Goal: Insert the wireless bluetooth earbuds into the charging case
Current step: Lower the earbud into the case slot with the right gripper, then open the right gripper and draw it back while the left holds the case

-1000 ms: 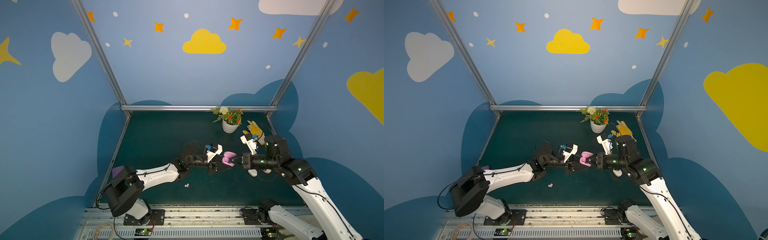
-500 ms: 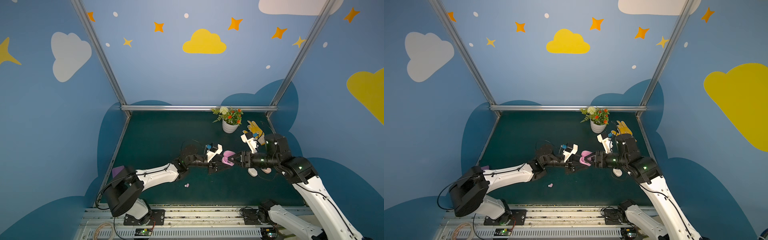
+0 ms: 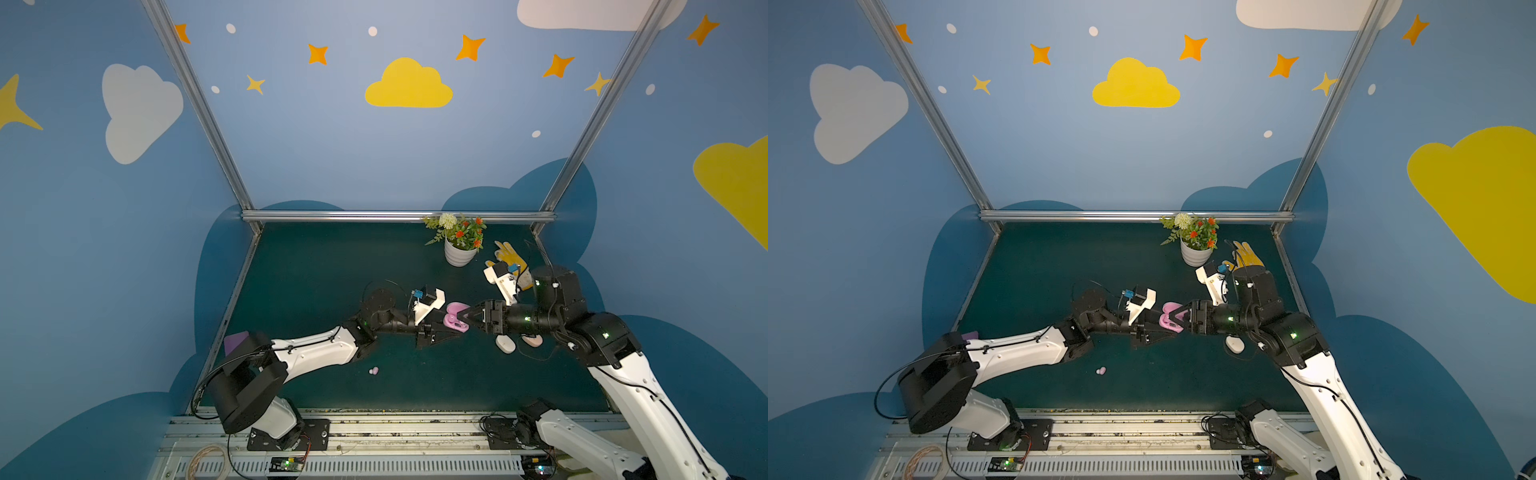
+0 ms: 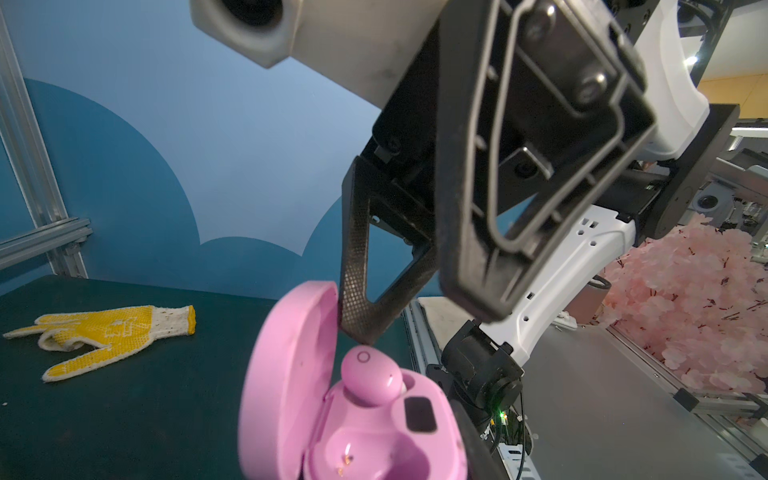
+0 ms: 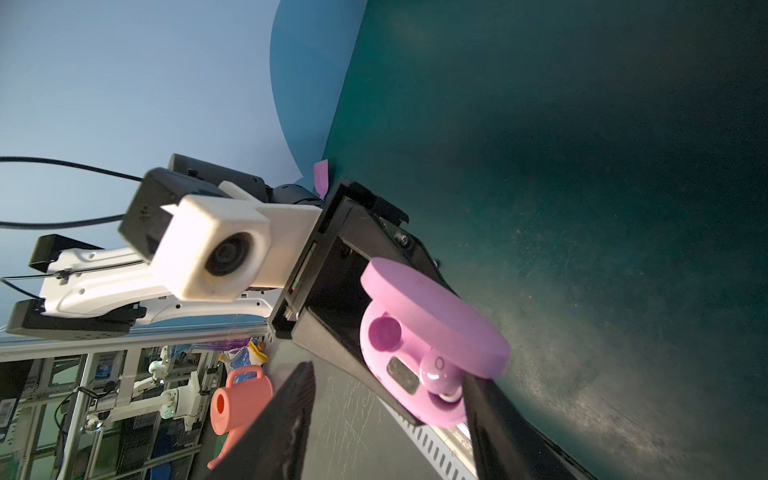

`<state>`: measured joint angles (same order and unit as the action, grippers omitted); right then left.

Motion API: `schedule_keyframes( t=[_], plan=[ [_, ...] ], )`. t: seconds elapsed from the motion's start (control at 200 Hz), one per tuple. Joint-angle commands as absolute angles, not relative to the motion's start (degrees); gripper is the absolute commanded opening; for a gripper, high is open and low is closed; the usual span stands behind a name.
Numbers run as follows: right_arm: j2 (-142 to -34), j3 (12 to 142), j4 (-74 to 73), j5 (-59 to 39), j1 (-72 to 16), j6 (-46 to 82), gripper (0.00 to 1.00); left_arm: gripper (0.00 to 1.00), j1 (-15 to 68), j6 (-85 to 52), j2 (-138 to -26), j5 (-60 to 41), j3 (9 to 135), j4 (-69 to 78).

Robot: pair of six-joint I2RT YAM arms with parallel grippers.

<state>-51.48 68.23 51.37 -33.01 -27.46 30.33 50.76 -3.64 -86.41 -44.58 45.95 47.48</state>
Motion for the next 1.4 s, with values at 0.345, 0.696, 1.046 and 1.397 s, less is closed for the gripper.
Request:
schedule_keyframes(
  t=[0.345, 0.696, 1.046, 1.397],
  plan=[
    [-52.4, 66.9, 50.1, -36.5, -27.3, 31.1, 0.6, 0.13, 51.0, -3.4, -85.1, -45.8, 47.0, 48.2],
    [-51.3, 69.5, 52.8, -33.7, -27.3, 30.1, 0.6, 0.12, 49.1, -3.1, -84.6, -42.8, 45.9, 45.0],
    [-48.3, 63.3, 50.9, -31.5, -29.3, 31.2, 0.6, 0.12, 40.1, -4.5, -78.9, -39.7, 41.0, 35.8],
    [-50.8, 52.7, 40.8, -22.0, -42.0, 34.2, 0.6, 0.12, 32.2, -4.7, -70.6, -37.6, 40.5, 25.8]
  ],
)
